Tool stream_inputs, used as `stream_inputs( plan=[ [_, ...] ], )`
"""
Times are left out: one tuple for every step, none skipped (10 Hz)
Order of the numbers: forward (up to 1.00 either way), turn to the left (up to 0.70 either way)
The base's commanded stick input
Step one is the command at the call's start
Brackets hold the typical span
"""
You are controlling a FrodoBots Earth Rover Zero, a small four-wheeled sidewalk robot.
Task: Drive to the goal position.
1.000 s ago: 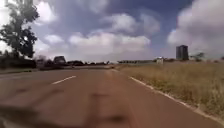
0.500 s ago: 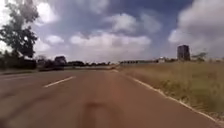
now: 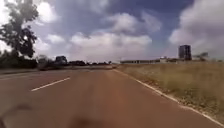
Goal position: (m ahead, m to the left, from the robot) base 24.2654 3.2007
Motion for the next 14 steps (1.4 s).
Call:
stream_inputs(
  plan=[
    [1.0,0.0],
    [1.0,0.0],
    [1.0,0.0],
    [1.0,0.0],
    [1.0,0.0],
    [1.0,0.0],
    [1.0,0.0],
    [1.0,0.0],
    [1.0,0.0],
    [1.0,0.0],
    [1.0,0.0],
    [1.0,0.0],
    [1.0,0.0],
    [1.0,0.0]
  ],
)
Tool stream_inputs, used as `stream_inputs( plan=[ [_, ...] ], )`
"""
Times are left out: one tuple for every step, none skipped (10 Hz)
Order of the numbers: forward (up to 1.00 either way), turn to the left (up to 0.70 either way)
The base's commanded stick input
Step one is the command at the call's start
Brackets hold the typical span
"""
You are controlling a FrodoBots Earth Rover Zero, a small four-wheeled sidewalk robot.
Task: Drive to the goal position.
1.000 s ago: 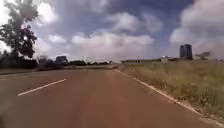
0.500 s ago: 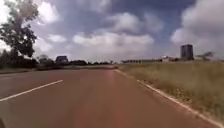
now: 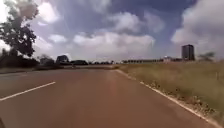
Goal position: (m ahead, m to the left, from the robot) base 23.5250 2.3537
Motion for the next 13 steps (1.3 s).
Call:
stream_inputs(
  plan=[
    [1.0,0.0],
    [1.0,0.0],
    [1.0,0.0],
    [1.0,0.0],
    [1.0,0.0],
    [1.0,0.0],
    [1.0,0.0],
    [1.0,0.0],
    [1.0,0.0],
    [1.0,0.0],
    [1.0,0.0],
    [1.0,0.0],
    [1.0,0.0]
  ],
)
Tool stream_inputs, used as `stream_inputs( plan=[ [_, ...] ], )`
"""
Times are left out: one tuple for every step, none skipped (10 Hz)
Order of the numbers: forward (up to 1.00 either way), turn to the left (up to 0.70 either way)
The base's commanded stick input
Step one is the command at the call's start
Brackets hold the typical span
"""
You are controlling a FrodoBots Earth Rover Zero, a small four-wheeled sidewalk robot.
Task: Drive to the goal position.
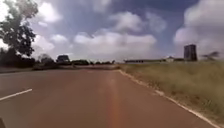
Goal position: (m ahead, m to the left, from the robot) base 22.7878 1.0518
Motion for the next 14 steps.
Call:
stream_inputs(
  plan=[
    [1.0,0.0],
    [1.0,0.0],
    [1.0,0.0],
    [1.0,0.0],
    [1.0,0.0],
    [1.0,0.0],
    [1.0,0.0],
    [1.0,0.0],
    [1.0,0.0],
    [1.0,0.0],
    [1.0,0.0],
    [1.0,0.0],
    [1.0,0.0],
    [1.0,0.0]
  ],
)
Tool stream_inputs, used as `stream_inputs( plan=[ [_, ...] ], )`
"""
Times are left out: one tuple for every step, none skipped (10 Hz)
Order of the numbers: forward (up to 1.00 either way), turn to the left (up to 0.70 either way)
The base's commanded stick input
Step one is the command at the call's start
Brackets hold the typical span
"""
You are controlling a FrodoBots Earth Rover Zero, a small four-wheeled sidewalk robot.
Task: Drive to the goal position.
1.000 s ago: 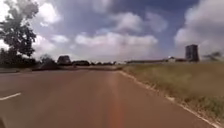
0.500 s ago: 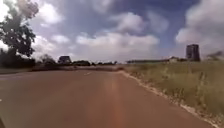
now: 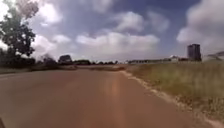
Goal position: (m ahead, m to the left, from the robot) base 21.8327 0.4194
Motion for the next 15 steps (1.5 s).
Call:
stream_inputs(
  plan=[
    [1.0,0.0],
    [1.0,0.0],
    [1.0,0.0],
    [1.0,0.0],
    [1.0,0.0],
    [1.0,0.0],
    [1.0,0.0],
    [1.0,0.0],
    [1.0,0.0],
    [1.0,0.0],
    [1.0,0.0],
    [1.0,0.0],
    [1.0,0.0],
    [1.0,0.0],
    [1.0,0.0]
  ],
)
